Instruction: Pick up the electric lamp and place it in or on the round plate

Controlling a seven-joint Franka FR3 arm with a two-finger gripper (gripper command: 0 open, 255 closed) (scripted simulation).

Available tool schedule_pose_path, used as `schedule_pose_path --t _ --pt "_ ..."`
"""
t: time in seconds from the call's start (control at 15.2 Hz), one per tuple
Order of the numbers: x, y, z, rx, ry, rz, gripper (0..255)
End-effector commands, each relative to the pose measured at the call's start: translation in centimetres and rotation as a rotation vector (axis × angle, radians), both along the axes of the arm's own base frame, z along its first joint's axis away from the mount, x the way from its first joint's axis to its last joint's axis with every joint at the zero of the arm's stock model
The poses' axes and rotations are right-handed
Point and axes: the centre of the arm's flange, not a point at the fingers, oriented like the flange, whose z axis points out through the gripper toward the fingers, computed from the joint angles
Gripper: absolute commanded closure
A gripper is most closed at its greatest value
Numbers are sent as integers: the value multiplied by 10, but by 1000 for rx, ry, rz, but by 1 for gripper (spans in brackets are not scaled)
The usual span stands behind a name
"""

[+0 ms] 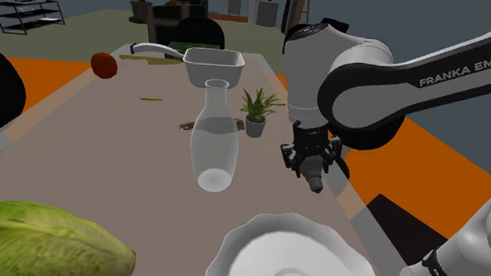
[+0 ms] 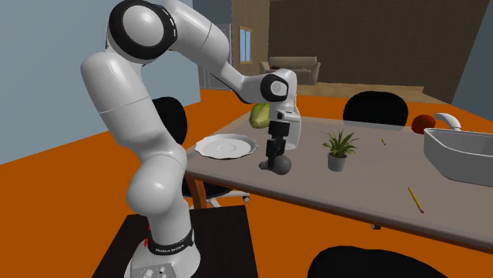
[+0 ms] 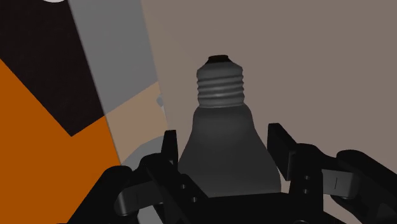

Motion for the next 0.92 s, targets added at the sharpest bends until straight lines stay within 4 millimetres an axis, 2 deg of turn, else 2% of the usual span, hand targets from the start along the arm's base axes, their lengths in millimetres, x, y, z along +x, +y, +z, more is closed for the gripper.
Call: schedule_pose_path --t 0.0,0.46,0.86 --pt "0 0 0 1 -1 0 255" --pt "0 0 0 1 -1 0 255" --pt "0 0 32 1 -1 0 255"
